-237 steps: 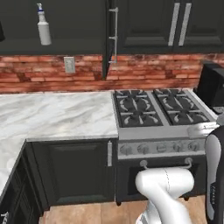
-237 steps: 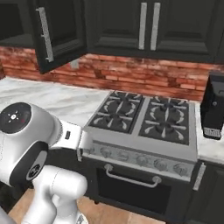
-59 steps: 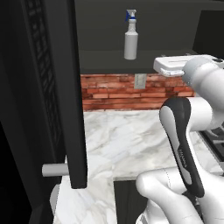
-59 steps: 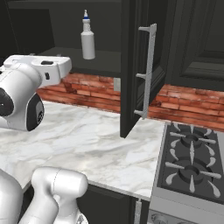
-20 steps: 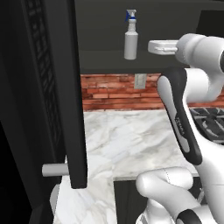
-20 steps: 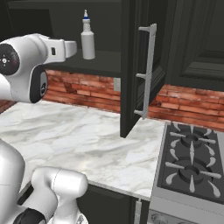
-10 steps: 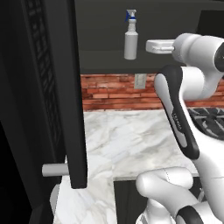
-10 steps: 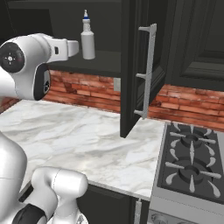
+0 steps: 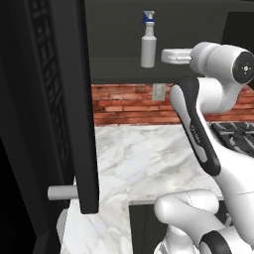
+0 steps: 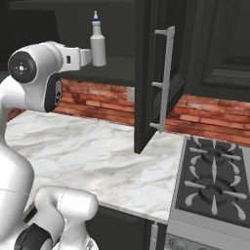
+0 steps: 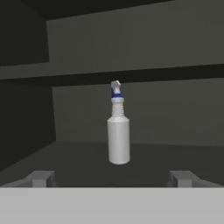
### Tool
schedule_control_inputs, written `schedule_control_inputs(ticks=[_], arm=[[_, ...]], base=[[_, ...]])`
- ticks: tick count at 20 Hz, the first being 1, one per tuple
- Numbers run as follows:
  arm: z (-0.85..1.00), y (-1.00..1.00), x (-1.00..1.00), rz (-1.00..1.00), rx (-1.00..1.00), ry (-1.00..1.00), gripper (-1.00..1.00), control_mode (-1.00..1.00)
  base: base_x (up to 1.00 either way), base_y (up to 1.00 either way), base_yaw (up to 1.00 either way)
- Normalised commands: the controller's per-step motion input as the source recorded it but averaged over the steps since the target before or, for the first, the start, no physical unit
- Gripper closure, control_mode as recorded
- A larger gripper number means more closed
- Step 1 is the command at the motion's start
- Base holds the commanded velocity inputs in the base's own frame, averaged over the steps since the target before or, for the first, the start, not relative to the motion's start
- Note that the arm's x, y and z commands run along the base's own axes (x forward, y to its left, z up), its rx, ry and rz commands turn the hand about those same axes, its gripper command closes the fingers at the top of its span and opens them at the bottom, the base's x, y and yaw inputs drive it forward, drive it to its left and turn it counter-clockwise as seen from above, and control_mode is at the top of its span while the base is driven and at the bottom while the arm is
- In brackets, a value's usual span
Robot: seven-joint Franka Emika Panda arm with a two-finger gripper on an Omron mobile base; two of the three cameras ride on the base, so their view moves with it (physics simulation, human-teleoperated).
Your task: Move the cutting board and knife to the sink. Then move spray from the cabinet to the counter.
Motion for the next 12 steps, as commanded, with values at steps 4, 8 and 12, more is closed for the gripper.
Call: schedule_control_inputs(ticks=[4,8,12], arm=[[-0.17,0.00,0.30,0.00,0.00,0.00,-1.00,-1.00],[-0.05,0.00,0.25,0.00,0.00,0.00,-1.00,-1.00],[0.00,0.00,0.10,0.00,0.00,0.02,-1.00,-1.00]], base=[[0.00,0.00,0.00],[0.00,0.00,0.00],[0.00,0.00,0.00]])
